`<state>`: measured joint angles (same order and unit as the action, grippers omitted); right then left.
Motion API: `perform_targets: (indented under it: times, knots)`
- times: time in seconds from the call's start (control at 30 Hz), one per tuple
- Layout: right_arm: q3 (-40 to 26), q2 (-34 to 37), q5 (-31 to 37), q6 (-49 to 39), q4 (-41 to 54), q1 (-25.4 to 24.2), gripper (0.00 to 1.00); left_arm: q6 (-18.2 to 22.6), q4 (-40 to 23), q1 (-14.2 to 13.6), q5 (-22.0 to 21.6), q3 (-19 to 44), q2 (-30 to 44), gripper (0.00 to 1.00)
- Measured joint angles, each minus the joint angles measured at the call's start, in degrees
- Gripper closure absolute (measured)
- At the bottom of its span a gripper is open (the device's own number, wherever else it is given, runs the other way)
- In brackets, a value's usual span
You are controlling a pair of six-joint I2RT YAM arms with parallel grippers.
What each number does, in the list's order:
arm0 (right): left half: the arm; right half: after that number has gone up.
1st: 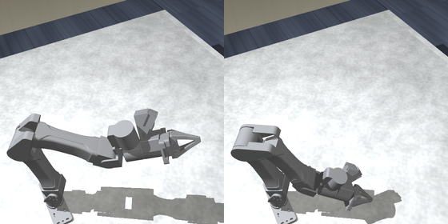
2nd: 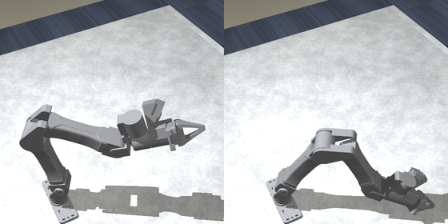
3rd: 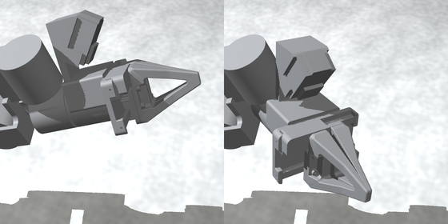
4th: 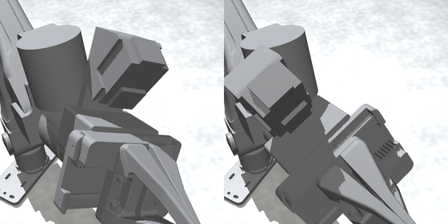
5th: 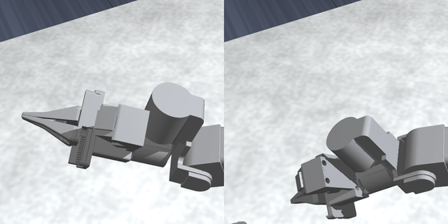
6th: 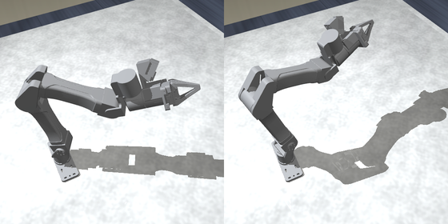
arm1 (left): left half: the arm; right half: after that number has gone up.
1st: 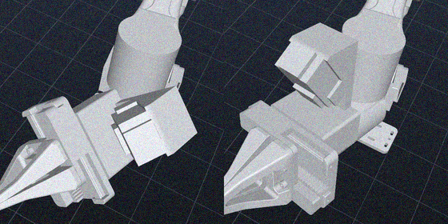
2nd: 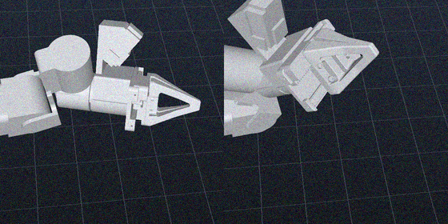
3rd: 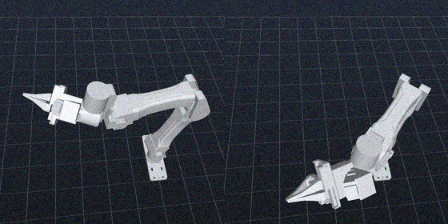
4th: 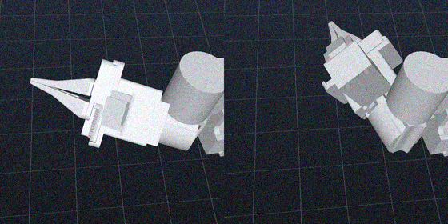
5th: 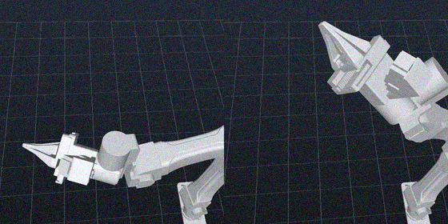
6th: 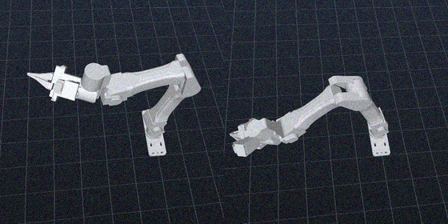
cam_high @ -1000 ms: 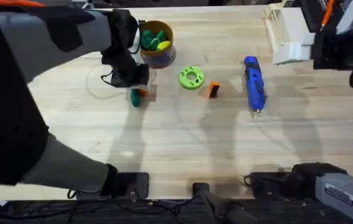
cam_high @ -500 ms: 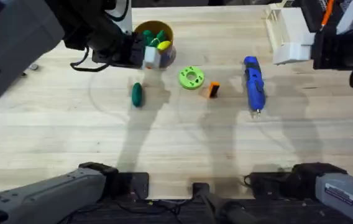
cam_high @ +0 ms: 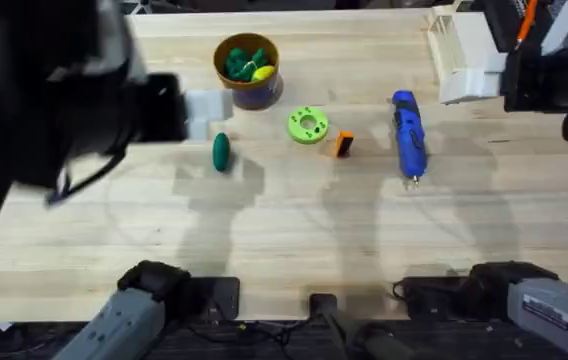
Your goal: Pick up the gripper from the table and insert it into the empty holder that is missing its gripper. Then pick up a screw, insert it into the mounting hole, and use the screwdriver to tighten it. Finally, clean up the table by picking up the vegetable and placing it into the bucket.
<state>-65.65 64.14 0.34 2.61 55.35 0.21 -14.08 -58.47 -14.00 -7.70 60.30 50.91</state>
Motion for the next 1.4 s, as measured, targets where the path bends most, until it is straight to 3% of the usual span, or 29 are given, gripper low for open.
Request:
perform_targets:
  times: [0.17,0.2,0.5,0.53,0.6,0.67,0.7,0.73,0.87,1.0,1.17,1.2,1.3,1.4]
  knots:
    - [0.0,0.0,0.0,-0.02,0.0,0.0,0.008,-1.07,2.37,0.0,-1.61,-4.76,-13.42,0.014]
    - [0.0,-0.01,0.0,-0.01,0.0,0.0,0.008,-1.38,2.98,0.0,-2.11,-5.19,-18.9,0.014]
    - [0.0,0.0,0.0,0.0,0.0,0.0,0.008,-1.45,5.81,0.0,-2.46,-5.19,-24.53,0.019]
    - [0.0,0.0,-0.01,-0.01,0.0,0.0,0.007,-1.52,5.68,0.0,-2.47,-5.19,-24.65,0.045]
    - [0.0,0.0,-0.02,-0.02,0.0,0.0,0.007,-1.6,4.17,0.0,-2.72,-5.19,-24.7,0.276]
    - [0.0,0.0,0.0,-0.02,0.0,0.0,0.008,-1.68,-0.1,0.0,-3.14,-5.23,-24.67,0.199]
    - [0.0,0.0,0.0,-0.02,0.0,0.0,0.008,-1.59,-2.36,0.0,-3.33,-5.23,-24.67,0.08]
    - [0.0,0.0,-0.01,0.0,0.0,0.0,0.008,-1.76,-4.63,0.0,-3.38,-5.27,-24.67,0.032]
    - [0.0,-0.01,0.0,0.0,0.01,0.0,0.008,-1.84,-9.91,0.0,-3.77,-5.56,-24.67,0.014]
    - [0.0,0.0,-0.02,0.0,0.02,0.0,0.011,-3.2,-6.42,0.0,-4.3,-5.65,-24.67,0.014]
    - [0.0,0.0,-0.01,-0.01,0.02,0.0,0.007,-7.26,-4.84,0.0,-7.87,-5.65,-24.67,0.014]
    - [0.0,0.0,-0.02,-0.01,0.01,0.0,0.008,-11.74,-6.38,0.06,-9.21,-5.65,-24.67,0.013]
    - [0.0,0.0,0.0,0.0,0.0,0.0,0.007,-17.13,-6.35,0.14,-9.96,-5.72,-24.79,0.014]
    - [0.0,0.0,0.0,0.0,0.0,0.0,0.008,-20.23,0.09,0.75,-10.75,-7.09,-26.61,0.016]
